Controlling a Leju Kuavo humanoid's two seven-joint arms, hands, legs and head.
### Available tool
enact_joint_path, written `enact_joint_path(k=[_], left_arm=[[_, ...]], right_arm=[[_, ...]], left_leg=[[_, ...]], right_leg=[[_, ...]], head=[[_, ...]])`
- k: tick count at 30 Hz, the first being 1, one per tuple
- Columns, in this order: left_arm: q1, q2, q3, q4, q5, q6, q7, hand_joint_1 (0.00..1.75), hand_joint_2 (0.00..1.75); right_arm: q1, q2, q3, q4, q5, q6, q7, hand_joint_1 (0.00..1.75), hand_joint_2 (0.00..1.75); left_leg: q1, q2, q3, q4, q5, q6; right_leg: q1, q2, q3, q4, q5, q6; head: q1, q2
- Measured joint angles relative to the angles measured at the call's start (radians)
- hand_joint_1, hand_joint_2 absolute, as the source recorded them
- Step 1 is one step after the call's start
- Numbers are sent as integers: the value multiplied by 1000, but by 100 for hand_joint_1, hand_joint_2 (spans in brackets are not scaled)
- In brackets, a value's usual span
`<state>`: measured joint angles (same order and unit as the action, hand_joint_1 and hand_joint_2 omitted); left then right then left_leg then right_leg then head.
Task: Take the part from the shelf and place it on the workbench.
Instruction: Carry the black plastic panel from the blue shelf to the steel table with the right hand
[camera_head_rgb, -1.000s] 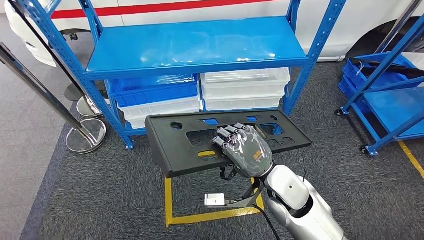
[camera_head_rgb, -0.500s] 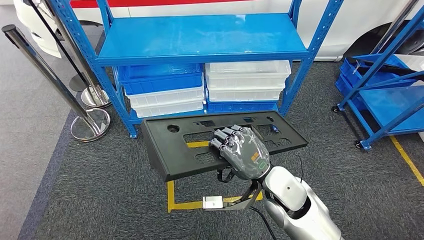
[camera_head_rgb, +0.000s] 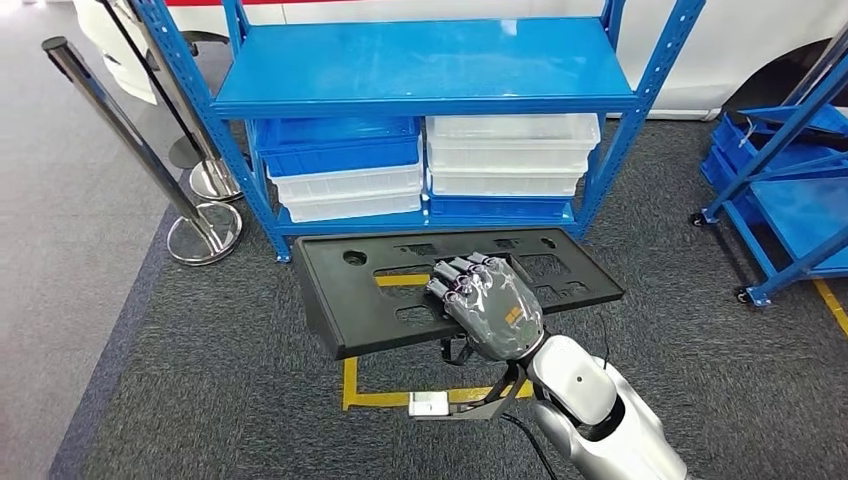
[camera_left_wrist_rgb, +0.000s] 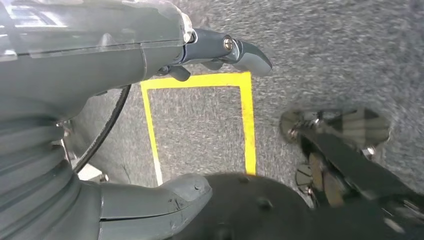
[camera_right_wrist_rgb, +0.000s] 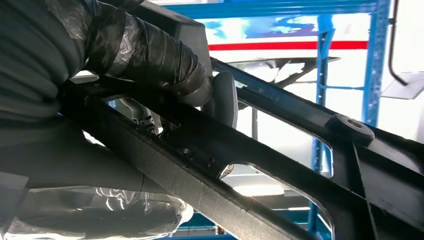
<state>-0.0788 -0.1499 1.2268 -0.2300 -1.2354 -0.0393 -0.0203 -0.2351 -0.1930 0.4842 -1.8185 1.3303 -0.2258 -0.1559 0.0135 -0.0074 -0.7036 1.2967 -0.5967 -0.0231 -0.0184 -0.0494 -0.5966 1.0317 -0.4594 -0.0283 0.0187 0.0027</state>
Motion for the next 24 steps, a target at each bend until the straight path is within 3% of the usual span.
enact_joint_path(k=[1, 2, 3, 5, 7, 9, 11, 13, 14, 15, 16, 17, 18, 20, 22, 24], left_arm=[[1, 0, 0, 0, 0, 0, 0, 0, 175], [2, 0, 0, 0, -1, 0, 1, 0, 175], [2, 1, 0, 0, -2, 0, 1, 0, 175], [-1, 1, 0, 0, -4, 0, 1, 0, 175], [-2, 1, 0, 0, -6, 0, 1, 0, 175], [0, 1, 0, 0, -10, 0, 1, 0, 175], [2, 0, 0, 0, -12, 0, 1, 0, 175], [-1, -1, 0, 0, -13, 0, 1, 0, 175], [-2, 0, 0, 0, -13, 1, 1, 0, 175], [-3, 0, 0, 0, -13, 2, 1, 0, 175], [-3, 0, 0, 0, -13, 3, 2, 0, 175], [-2, 0, 0, 0, -13, 3, 2, 0, 175], [-1, 0, 0, 0, -13, 3, 3, 0, 175], [-2, -1, 0, 0, -13, 3, 3, 0, 175], [-3, -2, 0, 0, -13, 3, 4, 0, 175], [-1, -1, 0, 0, -13, 4, 6, 0, 175]], right_arm=[[0, 0, 0, 0, 1, 0, 0, 175, 175], [0, 0, 1, 0, 3, 0, 0, 175, 175], [0, 0, 1, 0, 4, -1, 0, 175, 175], [1, 0, 1, 0, 6, -3, 1, 175, 175], [3, 0, 2, 0, 10, -8, 2, 175, 175], [5, 0, 3, 0, 14, -12, 2, 175, 175], [7, -1, 3, 0, 16, -15, 2, 175, 175], [14, -2, 2, 0, 18, -21, 3, 175, 175], [18, -3, 2, 0, 18, -24, 3, 175, 175], [23, -3, 2, 0, 19, -27, 2, 175, 175], [27, -4, 2, 0, 19, -28, 2, 175, 175], [30, -4, 2, 0, 20, -29, 2, 175, 175], [31, -4, 2, 0, 21, -30, 2, 175, 175], [32, -6, 1, 0, 22, -30, 2, 175, 175], [34, -7, 1, -1, 23, -32, 2, 175, 175], [35, -7, 1, -1, 24, -35, 2, 175, 175]], left_leg=[[0, 2, 3, 0, 11, 0], [0, 6, 26, -42, 39, 1], [-1, 20, 64, -113, 77, 4], [-9, 62, 130, -246, 122, 14], [-17, 77, 143, -286, 127, 26], [-16, 53, 138, -291, 135, 39], [-11, 33, 138, -299, 146, 53], [-9, 13, 135, -302, 153, 63], [-10, 0, 132, -301, 155, 66], [-11, -13, 130, -300, 157, 68], [-11, -28, 129, -298, 157, 68], [-11, -43, 128, -294, 157, 67], [-11, -58, 127, -290, 156, 66], [-11, -86, 121, -278, 153, 59], [-10, -110, 110, -272, 154, 47], [-7, -130, 102, -273, 159, 34]], right_leg=[[1, -9, 0, 1, 0, 0], [1, -19, 0, 1, 0, 1], [1, -28, 2, 2, -1, 2], [5, -44, 5, 3, -2, 8], [10, -61, 4, 3, -1, 18], [10, -73, 6, 2, -2, 30], [5, -39, -3, 30, -29, 41], [1, 19, -49, 135, -93, 45], [1, 36, -80, 204, -125, 46], [1, 43, -103, 255, -141, 47], [1, 45, -110, 273, -137, 47], [0, 48, -98, 253, -114, 46], [-1, 56, -69, 196, -78, 44], [-4, 101, -8, 72, -29, 39], [-4, 126, 13, 21, -23, 35], [-3, 105, 14, 15, -19, 28]], head=[[0, 0], [0, 0], [0, 0], [0, 0], [0, 0], [0, 0], [1, 0], [1, 0], [1, 0], [1, 0], [0, 0], [1, 0], [1, 0], [1, 0], [1, 0], [1, 0]])
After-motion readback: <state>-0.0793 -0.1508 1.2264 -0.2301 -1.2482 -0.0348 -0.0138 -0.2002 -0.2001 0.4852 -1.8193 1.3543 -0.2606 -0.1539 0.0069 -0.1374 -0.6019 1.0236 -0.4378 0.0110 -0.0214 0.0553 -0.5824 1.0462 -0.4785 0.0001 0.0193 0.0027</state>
